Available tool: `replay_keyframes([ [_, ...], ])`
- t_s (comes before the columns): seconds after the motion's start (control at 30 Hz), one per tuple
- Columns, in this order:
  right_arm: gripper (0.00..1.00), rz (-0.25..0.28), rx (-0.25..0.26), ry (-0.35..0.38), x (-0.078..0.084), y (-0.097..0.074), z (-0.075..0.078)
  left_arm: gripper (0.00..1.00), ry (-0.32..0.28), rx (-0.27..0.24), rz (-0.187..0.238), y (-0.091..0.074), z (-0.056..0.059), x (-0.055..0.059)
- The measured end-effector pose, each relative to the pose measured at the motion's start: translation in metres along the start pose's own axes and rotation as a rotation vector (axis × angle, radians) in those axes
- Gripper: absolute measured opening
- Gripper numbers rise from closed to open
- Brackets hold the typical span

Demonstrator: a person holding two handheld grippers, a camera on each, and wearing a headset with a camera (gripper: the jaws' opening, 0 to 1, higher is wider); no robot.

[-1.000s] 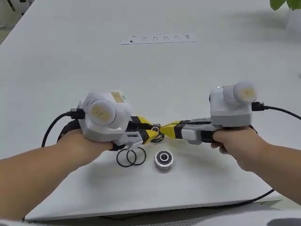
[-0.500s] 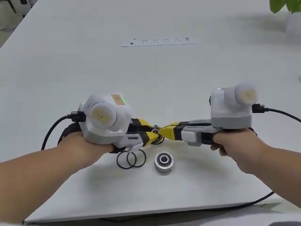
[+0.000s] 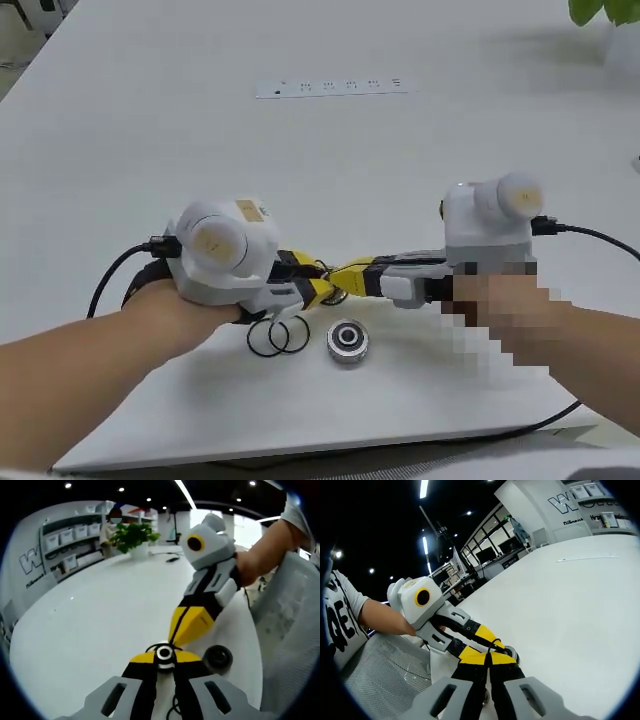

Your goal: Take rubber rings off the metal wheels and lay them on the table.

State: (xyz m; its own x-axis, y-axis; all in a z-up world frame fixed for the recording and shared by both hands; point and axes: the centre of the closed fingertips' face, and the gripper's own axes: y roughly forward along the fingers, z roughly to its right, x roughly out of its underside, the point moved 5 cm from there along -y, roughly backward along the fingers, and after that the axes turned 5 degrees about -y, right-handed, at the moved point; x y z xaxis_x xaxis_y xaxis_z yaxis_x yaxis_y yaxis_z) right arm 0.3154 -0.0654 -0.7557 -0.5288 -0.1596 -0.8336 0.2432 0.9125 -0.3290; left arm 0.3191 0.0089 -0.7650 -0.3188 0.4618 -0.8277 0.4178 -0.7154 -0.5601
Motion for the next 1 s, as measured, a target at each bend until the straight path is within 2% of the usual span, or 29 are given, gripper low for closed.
replay_keyframes([
  [0.27, 0.0, -0.008, 0.04, 0.017, 0.003, -0.002, 0.008, 0.13, 0.017, -0.007, -0.001, 0.0, 0.001, 0.0],
  [0.43, 0.0, -0.003, 0.043, 0.019, 0.002, -0.004, 0.008, 0.14, 0.028, -0.002, -0.001, -0.001, 0.003, -0.001],
  [0.53, 0.0, 0.0, 0.043, 0.018, 0.0, -0.004, 0.008, 0.15, 0.054, 0.004, 0.002, -0.003, 0.003, -0.002],
  [0.7, 0.0, 0.001, 0.044, 0.015, -0.002, -0.005, 0.007, 0.16, 0.059, 0.018, 0.02, -0.008, 0.005, -0.006],
  [0.83, 0.0, 0.003, 0.042, 0.013, -0.004, -0.005, 0.005, 0.23, 0.071, 0.028, 0.024, -0.012, 0.007, -0.007],
  [1.0, 0.0, 0.004, 0.04, 0.011, -0.005, -0.006, 0.005, 0.24, 0.085, 0.036, 0.03, -0.019, 0.009, -0.008],
])
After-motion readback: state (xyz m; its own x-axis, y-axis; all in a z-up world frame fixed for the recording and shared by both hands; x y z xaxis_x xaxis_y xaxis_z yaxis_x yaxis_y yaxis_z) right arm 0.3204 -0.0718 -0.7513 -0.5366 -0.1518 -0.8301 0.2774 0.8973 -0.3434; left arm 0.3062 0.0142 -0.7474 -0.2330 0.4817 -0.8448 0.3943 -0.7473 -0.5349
